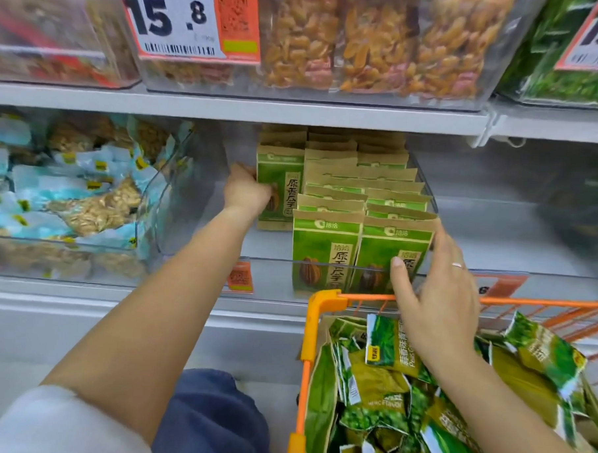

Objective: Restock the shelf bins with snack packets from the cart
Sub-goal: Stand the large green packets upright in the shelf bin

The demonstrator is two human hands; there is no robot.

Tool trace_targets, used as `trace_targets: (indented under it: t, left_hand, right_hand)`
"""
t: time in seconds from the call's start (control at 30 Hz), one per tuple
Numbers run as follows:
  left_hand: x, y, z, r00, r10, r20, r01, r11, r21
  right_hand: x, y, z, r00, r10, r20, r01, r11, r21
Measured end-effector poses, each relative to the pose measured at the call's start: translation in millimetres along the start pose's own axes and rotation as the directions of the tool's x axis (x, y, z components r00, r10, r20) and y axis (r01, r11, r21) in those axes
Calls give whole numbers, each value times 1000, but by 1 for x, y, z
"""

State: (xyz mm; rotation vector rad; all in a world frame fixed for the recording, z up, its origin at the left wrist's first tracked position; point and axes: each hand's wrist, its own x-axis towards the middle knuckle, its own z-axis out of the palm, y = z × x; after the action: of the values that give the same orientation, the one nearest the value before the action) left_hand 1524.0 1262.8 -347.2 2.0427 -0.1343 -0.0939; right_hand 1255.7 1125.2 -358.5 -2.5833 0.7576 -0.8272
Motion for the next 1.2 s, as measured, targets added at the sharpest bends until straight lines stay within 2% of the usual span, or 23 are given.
trace_targets:
  t: [0.1, 0.2, 0.33, 0.47, 0.6, 0.73, 0.87, 1.0, 1.13, 1.2]
  left_hand:
    - [-5, -2, -2, 999, -20, 28, 19, 998, 60]
    - [-12, 2, -3, 999, 32, -7, -31, 995, 95]
    - [-18, 8, -3, 982, 148, -119, -151, 988, -14]
    - [-16, 8, -3, 973, 164, -164, -182, 978, -104]
    - [-13, 7, -3, 987, 113, -111, -127, 983, -132]
    - [-14, 6, -1, 998, 51, -26, -53, 996, -68]
    - [-17, 8, 1, 998, 56, 35, -56, 998, 0]
    - [-20, 8, -1, 992, 130, -1, -129, 987, 95]
    - [-20, 10, -3, 983, 145, -110, -147, 989, -6]
    - [-19, 10, -1, 991, 121, -59, -119, 992, 32]
  right_hand:
    - [-1, -2, -2, 1000, 7, 5, -7, 999, 35]
    - [-2, -2, -4, 1000, -3, 10, 2, 999, 45]
    - [-2, 0, -3, 1000, -4, 17, 4, 999, 44]
    - [-1, 1, -3, 1000, -10, 20, 9, 999, 43]
    - [-2, 1, -3, 1000, -13, 6, 12, 999, 46]
    - [-1, 1, -2, 1000, -13, 6, 13, 999, 42]
    - [-1, 1, -2, 1000, -11, 10, 11, 999, 34]
    - [-2, 1, -2, 1000, -8, 19, 7, 999, 40]
    - [-1, 1, -3, 1000, -2, 20, 2, 999, 33]
    - [-2, 1, -3, 1000, 2, 24, -2, 999, 32]
